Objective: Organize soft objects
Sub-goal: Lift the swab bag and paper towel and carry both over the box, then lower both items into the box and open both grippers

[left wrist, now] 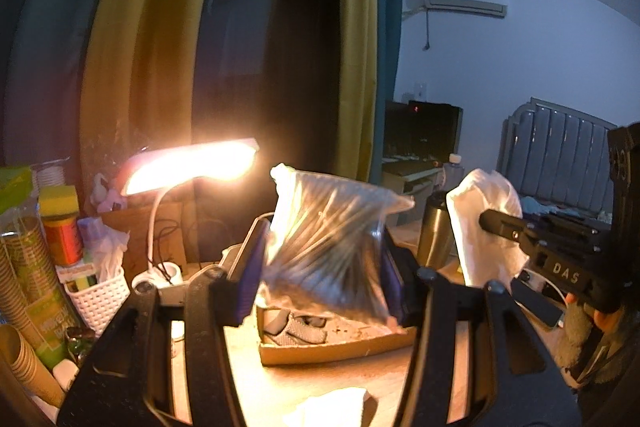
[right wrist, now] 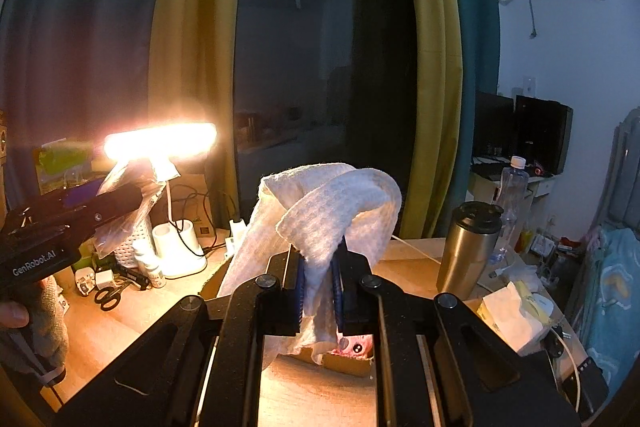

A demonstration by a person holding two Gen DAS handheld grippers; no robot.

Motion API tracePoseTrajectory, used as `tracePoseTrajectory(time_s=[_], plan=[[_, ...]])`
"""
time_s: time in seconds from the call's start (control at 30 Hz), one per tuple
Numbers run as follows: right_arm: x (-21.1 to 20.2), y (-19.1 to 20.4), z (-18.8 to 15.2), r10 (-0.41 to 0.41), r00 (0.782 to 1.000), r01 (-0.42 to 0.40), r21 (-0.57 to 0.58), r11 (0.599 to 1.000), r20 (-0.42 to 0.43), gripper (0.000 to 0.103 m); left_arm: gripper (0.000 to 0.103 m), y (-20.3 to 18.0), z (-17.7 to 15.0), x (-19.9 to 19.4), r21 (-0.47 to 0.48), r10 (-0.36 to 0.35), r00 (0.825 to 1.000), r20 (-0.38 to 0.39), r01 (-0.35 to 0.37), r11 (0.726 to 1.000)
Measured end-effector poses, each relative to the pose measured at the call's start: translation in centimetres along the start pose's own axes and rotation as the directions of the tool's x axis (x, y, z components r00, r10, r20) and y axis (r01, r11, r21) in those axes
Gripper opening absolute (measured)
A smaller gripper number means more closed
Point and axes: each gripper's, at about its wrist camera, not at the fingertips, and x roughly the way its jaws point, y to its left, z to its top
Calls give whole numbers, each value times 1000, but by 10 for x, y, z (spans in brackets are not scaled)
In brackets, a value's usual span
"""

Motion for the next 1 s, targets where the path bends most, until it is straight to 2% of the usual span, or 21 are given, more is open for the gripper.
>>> tracePoseTrajectory(time_s=[0.37, 0.53, 0.83, 1.0], plan=[[26, -7, 1, 9, 1000, -9, 4, 1000, 1, 12, 52, 8, -1, 33, -6, 2, 1000, -18, -2, 1000], [42, -12, 0, 12, 1000, -12, 14, 1000, 1, 12, 52, 14, -10, 57, -17, 7, 999, -54, -8, 1000], [70, -16, -3, 45, 999, -45, 13, 999, 3, 12, 52, 15, -15, 75, -3, -32, 999, -10, 32, 999], [86, -17, -13, 51, 999, -50, 12, 999, -5, 12, 52, 13, -23, 90, 3, -30, 999, -20, 30, 1000]])
